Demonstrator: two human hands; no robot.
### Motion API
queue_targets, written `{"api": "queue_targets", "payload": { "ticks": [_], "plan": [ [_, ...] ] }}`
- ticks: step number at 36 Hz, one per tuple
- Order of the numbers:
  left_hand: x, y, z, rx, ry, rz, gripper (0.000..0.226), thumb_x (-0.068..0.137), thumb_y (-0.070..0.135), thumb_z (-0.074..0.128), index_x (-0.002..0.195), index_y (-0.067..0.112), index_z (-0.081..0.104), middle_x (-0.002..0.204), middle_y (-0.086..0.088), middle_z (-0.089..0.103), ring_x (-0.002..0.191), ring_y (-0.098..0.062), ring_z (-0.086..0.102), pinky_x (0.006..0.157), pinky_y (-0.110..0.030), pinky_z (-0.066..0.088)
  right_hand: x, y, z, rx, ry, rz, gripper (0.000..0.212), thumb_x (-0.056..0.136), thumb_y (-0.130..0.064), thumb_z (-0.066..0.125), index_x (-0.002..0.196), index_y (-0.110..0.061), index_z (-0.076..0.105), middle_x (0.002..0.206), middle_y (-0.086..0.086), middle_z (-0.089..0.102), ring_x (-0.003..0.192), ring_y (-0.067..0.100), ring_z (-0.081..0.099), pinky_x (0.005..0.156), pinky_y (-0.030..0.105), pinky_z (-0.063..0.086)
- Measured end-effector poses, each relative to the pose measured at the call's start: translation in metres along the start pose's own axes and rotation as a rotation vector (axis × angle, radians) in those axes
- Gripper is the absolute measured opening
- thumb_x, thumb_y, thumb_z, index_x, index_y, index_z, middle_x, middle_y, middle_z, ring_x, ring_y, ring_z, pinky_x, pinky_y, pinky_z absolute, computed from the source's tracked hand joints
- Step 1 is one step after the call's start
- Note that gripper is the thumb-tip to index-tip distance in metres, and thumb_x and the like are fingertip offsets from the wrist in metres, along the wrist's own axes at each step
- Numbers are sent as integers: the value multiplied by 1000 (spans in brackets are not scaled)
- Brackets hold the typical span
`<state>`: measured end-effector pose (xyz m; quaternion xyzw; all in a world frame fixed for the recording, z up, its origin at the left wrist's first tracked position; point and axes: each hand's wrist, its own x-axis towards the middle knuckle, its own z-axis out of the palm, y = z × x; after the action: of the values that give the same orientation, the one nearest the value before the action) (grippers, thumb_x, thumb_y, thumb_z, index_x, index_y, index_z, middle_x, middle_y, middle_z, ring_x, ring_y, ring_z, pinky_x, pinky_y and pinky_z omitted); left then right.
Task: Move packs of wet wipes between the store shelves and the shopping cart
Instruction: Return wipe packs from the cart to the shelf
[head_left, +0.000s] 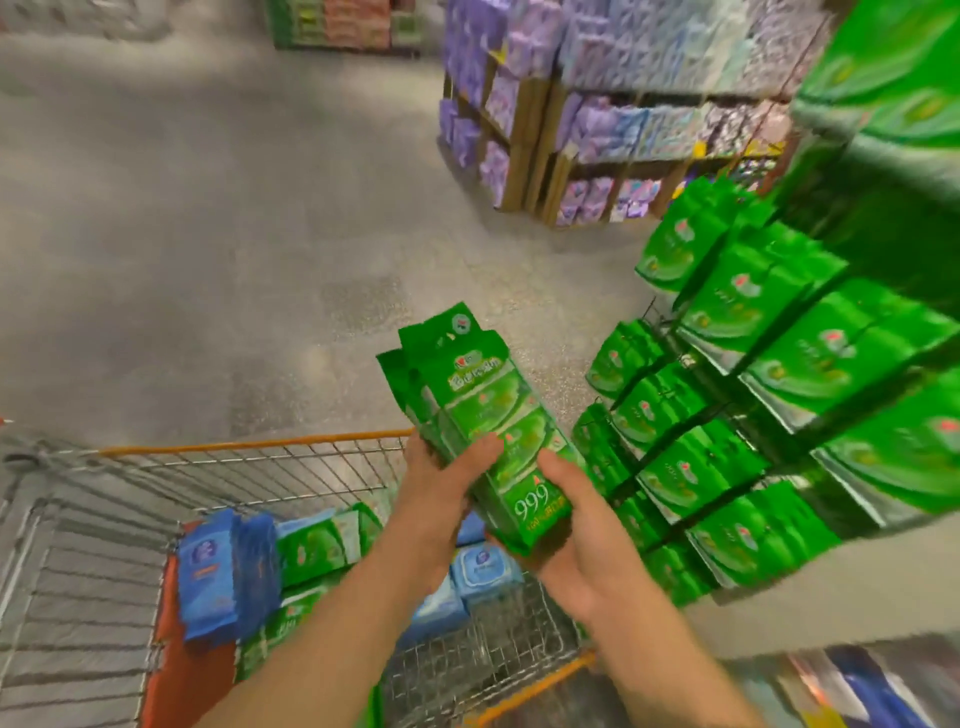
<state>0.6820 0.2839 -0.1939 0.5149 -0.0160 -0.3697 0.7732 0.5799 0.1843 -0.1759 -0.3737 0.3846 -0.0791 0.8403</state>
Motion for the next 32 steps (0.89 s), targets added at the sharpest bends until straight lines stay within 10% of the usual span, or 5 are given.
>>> {"api": "queue_targets", "payload": {
  "ticks": [3,6,13,19,32],
  "plan": [
    [-4,9,9,54,-64,0,85,61,27,92,135,12,51,122,-12,70,107,-31,71,92,-52,56,-25,-7,-2,2,-10,-53,59,69,-40,82,120,-11,73,120,18,73,103,31,71,83,41,54],
    [-11,19,21,97,-119,-7,70,62,17,91,123,12,58,112,-11,74,98,-30,74,83,-46,59,-47,-12,-13,-45,-16,-64,56,72,-43,83,118,-12,75,123,19,72,115,36,68,106,56,48],
    [-45,33,64,241,-353,-80,73,49,29,86,117,14,63,106,-11,76,95,-33,74,89,-52,56,-102,-32,-44,-104,162,-336,100,48,-63,94,131,-15,66,132,8,68,123,28,65,112,51,44],
    [-86,20,120,306,-556,-150,73,55,28,85,123,16,61,109,-15,75,96,-38,73,88,-52,57,-167,-53,-64,-166,157,-419,37,88,-34,68,122,-18,66,107,7,78,97,25,76,83,38,62],
    [-195,-54,273,365,-893,-307,88,57,53,83,135,20,57,117,-11,73,106,-31,71,100,-54,51,-319,-64,-176,0,552,-616,32,86,-26,70,115,-12,72,106,17,77,102,40,73,96,60,54]
  ]
}}
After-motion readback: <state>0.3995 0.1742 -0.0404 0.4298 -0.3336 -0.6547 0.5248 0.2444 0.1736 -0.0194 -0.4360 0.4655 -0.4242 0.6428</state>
